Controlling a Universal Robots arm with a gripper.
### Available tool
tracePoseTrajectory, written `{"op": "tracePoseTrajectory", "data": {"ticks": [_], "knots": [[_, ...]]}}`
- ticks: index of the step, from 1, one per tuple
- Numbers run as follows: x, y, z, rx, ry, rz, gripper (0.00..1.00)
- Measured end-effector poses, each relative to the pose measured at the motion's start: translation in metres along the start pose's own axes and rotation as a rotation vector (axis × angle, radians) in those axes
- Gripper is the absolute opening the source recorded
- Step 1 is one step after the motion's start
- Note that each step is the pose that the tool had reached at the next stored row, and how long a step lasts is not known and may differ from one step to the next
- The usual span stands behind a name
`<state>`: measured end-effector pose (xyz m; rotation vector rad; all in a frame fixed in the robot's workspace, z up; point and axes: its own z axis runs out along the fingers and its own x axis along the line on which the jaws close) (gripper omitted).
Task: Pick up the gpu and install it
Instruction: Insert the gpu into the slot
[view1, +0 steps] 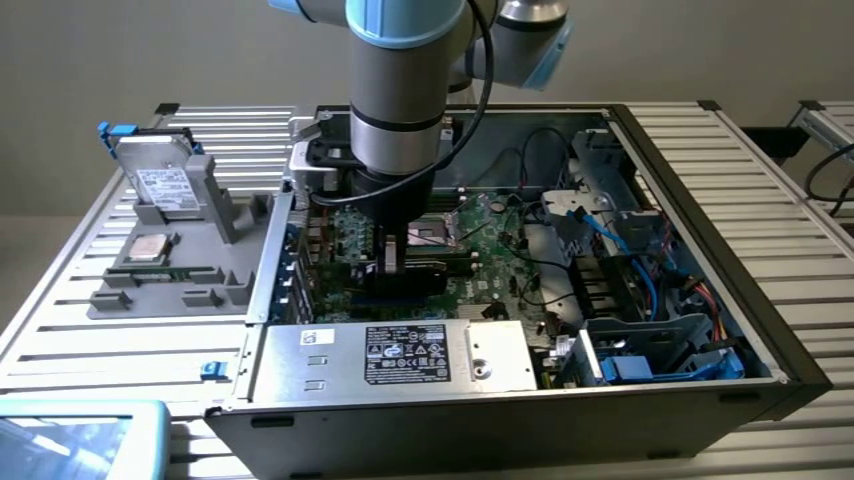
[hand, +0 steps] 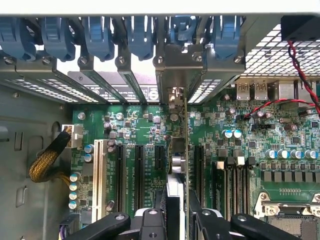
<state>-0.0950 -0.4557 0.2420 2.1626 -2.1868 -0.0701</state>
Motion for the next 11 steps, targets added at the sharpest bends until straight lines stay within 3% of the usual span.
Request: {"op": "tracePoseTrajectory", "data": {"ticks": [11], "knots": [[0.0000,0.0000,0.0006,0.0000,0.0001,0.000,0.28]]}}
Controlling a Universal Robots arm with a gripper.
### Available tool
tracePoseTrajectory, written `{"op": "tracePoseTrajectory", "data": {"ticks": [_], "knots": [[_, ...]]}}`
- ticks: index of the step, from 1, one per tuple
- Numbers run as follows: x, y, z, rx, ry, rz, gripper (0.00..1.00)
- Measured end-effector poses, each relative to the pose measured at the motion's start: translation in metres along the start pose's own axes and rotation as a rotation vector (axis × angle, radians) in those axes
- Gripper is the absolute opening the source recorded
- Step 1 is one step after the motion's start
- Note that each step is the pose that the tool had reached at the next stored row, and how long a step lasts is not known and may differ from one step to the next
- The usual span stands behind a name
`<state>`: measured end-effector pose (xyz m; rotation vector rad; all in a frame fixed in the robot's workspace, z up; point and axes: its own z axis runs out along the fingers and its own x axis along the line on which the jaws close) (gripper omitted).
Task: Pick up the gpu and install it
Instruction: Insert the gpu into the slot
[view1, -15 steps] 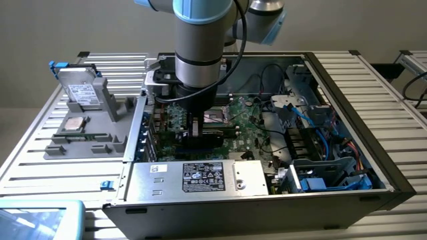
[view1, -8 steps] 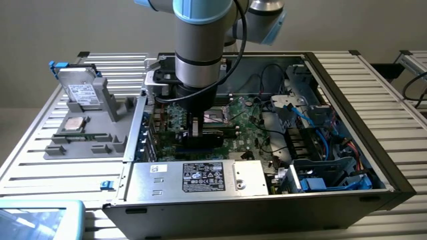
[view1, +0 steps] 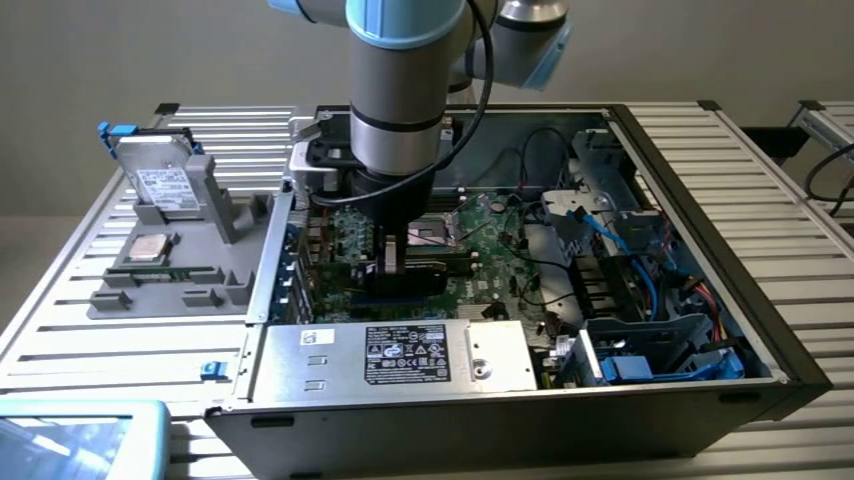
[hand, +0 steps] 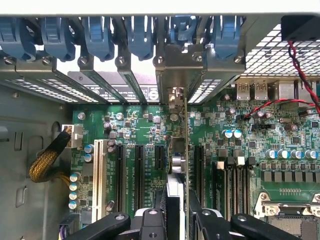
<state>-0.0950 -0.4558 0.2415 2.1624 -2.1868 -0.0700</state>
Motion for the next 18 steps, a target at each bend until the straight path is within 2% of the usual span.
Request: {"op": "tracePoseTrajectory", "data": {"ticks": [18], "knots": [[0.0000,0.0000,0.0017,0.0021,-0.0001,0.000,0.28]]}}
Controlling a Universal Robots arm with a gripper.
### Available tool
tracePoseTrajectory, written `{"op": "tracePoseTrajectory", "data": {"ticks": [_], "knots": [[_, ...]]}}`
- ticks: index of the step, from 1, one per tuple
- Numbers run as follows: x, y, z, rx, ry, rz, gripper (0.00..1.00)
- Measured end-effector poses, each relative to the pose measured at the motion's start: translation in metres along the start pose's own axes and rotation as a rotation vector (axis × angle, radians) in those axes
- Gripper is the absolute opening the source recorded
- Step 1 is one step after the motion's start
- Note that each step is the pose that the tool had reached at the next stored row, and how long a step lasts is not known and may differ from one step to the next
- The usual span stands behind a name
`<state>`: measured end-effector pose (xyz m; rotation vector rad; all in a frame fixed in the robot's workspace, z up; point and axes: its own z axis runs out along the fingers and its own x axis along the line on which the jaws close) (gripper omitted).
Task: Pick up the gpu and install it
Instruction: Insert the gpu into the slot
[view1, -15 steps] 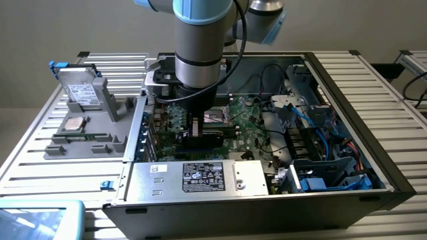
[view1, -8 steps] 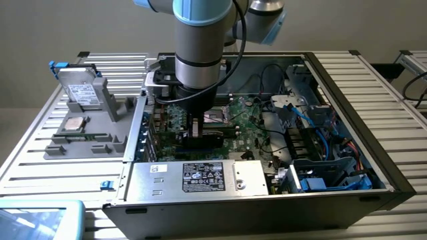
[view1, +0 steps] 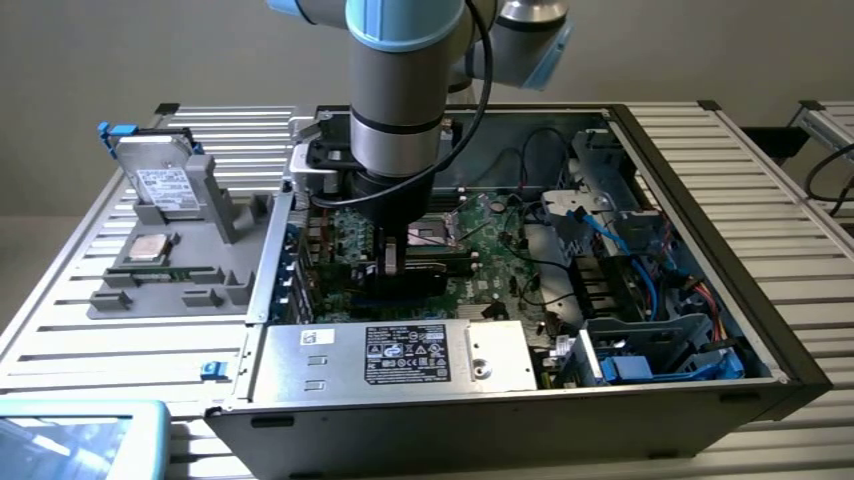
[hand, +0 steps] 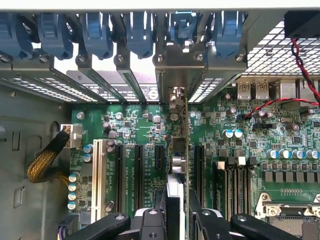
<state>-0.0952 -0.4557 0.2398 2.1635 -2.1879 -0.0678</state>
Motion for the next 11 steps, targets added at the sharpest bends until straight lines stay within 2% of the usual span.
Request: {"op": "tracePoseTrajectory", "data": {"ticks": [2,4,5,11], "knots": [[0.0000,0.0004,0.0001,0.0008,-0.0001,0.000,0.28],[0.0000,0.0020,0.0004,0.0093,-0.0001,0.000,0.28],[0.0000,0.0020,0.0004,0.0114,-0.0002,0.000,0.28],[0.0000,0.0020,0.0005,0.0116,-0.0002,0.000,0.28]]}}
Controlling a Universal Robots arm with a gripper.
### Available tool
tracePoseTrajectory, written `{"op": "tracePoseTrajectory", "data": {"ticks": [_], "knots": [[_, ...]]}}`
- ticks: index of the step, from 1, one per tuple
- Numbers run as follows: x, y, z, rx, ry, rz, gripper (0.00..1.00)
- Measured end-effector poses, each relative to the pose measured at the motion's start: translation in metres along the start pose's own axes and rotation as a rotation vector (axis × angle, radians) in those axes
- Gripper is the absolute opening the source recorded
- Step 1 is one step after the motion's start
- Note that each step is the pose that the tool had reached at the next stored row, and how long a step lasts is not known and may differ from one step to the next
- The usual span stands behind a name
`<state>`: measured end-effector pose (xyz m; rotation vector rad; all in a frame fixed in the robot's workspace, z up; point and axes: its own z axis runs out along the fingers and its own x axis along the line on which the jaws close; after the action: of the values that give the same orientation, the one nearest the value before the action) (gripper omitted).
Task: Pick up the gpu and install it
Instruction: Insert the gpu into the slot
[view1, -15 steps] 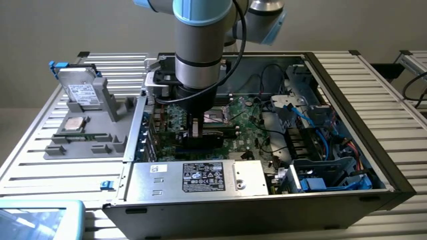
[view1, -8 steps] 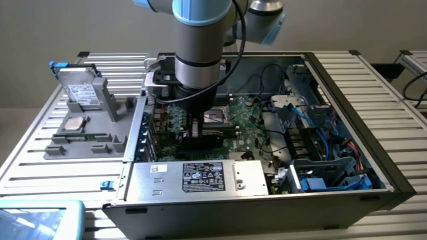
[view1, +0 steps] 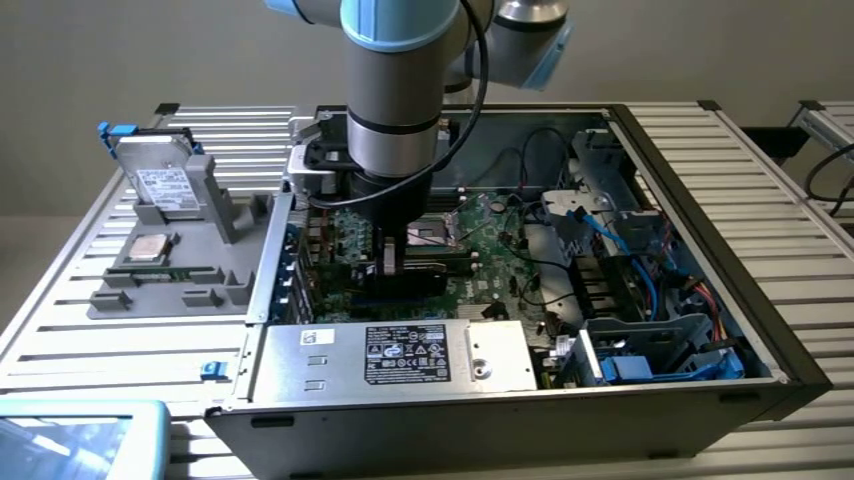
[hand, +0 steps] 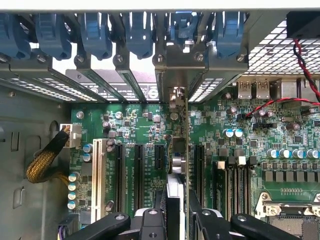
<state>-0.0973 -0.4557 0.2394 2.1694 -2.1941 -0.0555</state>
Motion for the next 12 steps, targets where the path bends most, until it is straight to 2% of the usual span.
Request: {"op": "tracePoseTrajectory", "data": {"ticks": [5,8,12], "knots": [[0.0000,0.0000,0.0000,0.0000,0.0000,0.000,0.28],[0.0000,0.0017,0.0002,0.0029,0.0000,0.000,0.28],[0.0000,0.0020,0.0004,0.0032,0.0000,0.000,0.28]]}}
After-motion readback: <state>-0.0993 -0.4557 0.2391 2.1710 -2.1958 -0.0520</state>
